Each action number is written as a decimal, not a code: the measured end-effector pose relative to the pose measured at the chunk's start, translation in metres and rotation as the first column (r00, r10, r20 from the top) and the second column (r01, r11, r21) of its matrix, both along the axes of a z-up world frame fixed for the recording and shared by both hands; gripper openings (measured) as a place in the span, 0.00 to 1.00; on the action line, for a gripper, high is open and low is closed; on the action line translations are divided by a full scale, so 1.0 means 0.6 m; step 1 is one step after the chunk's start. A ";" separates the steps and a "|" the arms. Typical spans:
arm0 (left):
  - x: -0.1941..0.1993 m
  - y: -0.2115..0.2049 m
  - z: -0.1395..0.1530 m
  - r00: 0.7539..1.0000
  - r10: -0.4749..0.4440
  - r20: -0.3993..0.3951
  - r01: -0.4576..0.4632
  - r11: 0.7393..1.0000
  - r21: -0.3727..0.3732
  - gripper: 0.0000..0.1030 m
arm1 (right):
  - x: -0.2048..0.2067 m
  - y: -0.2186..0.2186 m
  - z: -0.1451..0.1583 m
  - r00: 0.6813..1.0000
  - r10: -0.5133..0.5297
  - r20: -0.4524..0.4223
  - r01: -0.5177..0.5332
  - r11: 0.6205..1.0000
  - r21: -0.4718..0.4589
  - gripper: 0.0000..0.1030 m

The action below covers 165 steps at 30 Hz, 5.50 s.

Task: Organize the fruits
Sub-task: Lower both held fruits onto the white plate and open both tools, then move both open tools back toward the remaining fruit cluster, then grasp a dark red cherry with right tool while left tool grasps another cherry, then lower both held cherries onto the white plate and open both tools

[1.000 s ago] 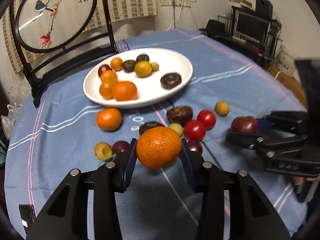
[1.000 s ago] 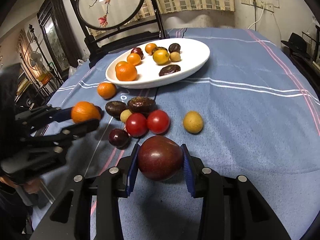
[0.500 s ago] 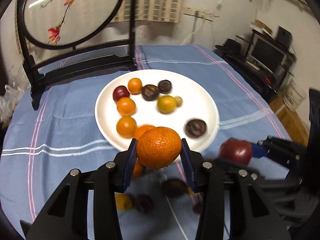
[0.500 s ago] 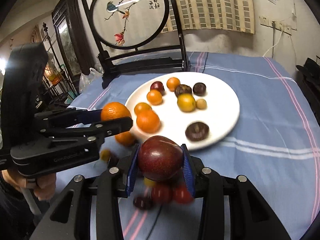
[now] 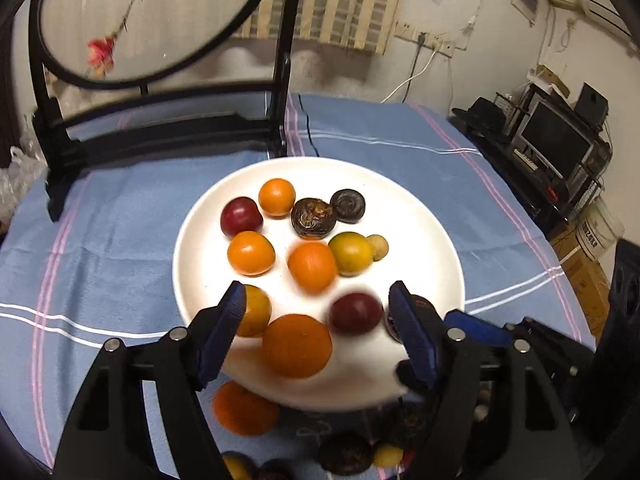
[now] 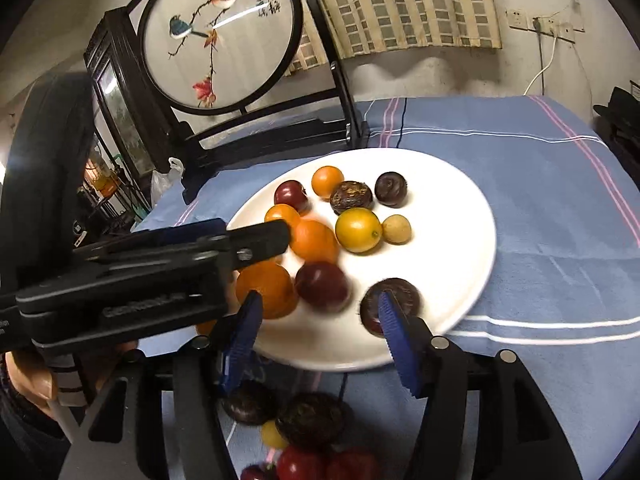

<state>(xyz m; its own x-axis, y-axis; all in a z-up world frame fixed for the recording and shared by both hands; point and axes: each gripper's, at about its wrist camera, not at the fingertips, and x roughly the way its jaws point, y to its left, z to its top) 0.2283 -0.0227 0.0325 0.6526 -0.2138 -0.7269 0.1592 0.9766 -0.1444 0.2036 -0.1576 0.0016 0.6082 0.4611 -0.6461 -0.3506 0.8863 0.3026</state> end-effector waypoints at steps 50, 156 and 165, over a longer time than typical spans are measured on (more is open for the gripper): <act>-0.216 0.112 -0.106 0.986 0.146 -0.075 -0.143 0.989 0.042 0.80 | -0.158 0.080 -0.084 0.989 0.007 -0.150 -0.039 0.977 -0.210 0.39; -0.009 0.024 0.007 0.998 0.045 -0.031 -0.044 0.998 0.050 0.28 | -0.019 0.015 0.032 0.998 0.051 0.028 -0.048 0.995 -0.085 0.29; 0.063 0.022 -0.045 0.989 0.131 -0.075 -0.125 0.989 0.076 0.54 | 0.046 -0.002 -0.022 0.999 -0.032 -0.035 0.031 0.999 -0.023 0.54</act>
<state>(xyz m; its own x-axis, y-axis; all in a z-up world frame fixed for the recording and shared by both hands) 0.2661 -0.0097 0.0055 0.6108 -0.0781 -0.7879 0.0227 0.9964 -0.0812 0.2313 -0.1590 -0.0116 0.5987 0.4272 -0.6775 -0.3115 0.9035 0.2945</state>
